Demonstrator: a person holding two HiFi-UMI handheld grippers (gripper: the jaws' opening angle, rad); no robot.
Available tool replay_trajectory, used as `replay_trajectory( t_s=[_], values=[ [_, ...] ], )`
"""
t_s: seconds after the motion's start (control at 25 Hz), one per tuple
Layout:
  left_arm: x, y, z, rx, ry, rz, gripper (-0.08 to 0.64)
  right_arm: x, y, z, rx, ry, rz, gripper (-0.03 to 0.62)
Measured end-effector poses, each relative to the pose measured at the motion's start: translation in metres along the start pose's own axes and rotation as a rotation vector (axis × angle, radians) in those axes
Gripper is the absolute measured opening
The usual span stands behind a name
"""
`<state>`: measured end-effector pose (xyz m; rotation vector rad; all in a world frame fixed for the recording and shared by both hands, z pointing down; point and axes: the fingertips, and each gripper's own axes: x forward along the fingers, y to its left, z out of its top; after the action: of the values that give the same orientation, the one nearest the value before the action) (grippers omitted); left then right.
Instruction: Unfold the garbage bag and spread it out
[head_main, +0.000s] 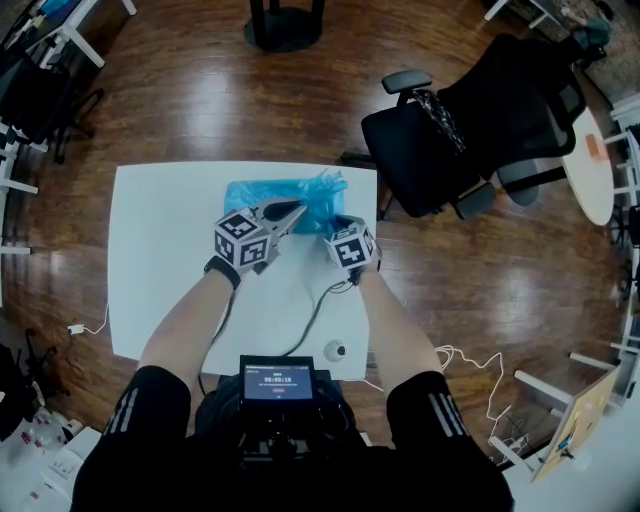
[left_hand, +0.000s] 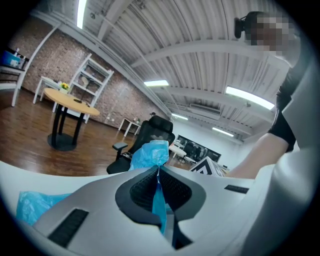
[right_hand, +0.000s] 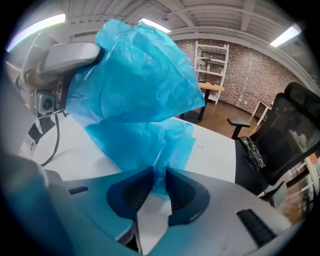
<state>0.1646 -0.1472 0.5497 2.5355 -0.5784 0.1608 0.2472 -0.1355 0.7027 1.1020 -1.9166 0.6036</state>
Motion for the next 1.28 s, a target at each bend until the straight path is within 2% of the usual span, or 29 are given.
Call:
replay_trajectory(
  t_s=[0.12,0.32,0.72,0.96,1.08,1.28],
  values=[
    [-0.020,0.009,0.016,-0.017,-0.066,0.046,0.001,0.001,0.000,-0.001,0.012,-0.006,-0.001,0.115],
    [-0.062,0.032,0.037,-0.001,-0.152,0.151,0.001,0.000,-0.004,0.000,0.021,-0.014,-0.040,0.115],
    [-0.165,0.072,0.065,0.008,-0.287,0.381,0.001,-0.001,-0.006,-0.001,0.039,-0.010,-0.095,0.114],
    [-0.227,0.106,0.063,-0.049,-0.358,0.557,0.001,0.000,-0.006,-0.004,0.060,0.003,-0.130,0.114],
    [-0.257,0.127,0.053,-0.065,-0.352,0.657,0.001,-0.001,-0.007,-0.004,0.069,0.005,-0.154,0.114],
    [-0.305,0.159,0.026,-0.135,-0.345,0.802,0.001,-0.002,-0.007,-0.005,0.077,0.011,-0.177,0.114]
  ],
)
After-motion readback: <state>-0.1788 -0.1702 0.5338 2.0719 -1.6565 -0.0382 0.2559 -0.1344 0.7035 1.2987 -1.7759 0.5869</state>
